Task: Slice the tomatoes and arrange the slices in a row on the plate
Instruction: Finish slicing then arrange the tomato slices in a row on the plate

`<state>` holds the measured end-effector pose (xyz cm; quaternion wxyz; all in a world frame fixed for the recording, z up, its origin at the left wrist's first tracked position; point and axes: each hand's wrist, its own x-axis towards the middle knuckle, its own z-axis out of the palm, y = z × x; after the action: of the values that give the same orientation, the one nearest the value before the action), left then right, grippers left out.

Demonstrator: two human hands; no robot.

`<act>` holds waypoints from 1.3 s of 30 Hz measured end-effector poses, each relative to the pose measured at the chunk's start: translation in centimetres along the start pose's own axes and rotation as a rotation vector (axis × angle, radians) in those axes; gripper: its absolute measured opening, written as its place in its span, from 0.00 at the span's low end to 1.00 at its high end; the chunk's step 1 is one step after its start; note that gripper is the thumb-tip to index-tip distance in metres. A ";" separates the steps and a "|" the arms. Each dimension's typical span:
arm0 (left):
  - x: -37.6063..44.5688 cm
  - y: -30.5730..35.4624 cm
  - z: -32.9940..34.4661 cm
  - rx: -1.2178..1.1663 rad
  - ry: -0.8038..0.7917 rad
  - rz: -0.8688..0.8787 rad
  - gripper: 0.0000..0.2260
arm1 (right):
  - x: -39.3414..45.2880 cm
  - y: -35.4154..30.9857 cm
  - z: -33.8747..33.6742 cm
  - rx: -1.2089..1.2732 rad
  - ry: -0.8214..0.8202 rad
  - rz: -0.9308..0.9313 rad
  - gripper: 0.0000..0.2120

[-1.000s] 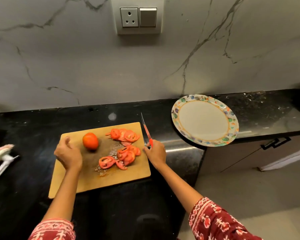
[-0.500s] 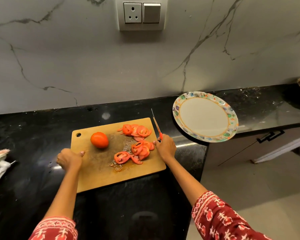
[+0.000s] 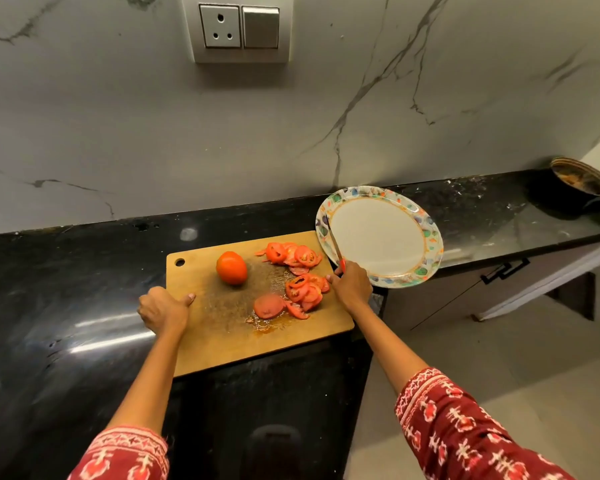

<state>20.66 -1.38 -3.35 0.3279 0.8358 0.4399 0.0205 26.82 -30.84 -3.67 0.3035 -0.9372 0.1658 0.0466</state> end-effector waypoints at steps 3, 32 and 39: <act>-0.5 0.6 0.9 0.001 -0.008 0.011 0.17 | 0.7 0.6 -0.5 -0.025 0.029 -0.008 0.11; -6.4 5.3 7.1 0.007 0.044 0.083 0.17 | 9.8 12.2 -10.4 -0.070 0.227 -0.116 0.13; -8.2 4.7 7.3 0.003 0.022 0.008 0.19 | 3.5 11.5 -7.6 0.133 0.132 -0.232 0.14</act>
<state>21.36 -13.26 -4.36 0.3215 0.8377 0.4404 0.0305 26.12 -45.06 -4.49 0.3565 -0.9289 0.0788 -0.0614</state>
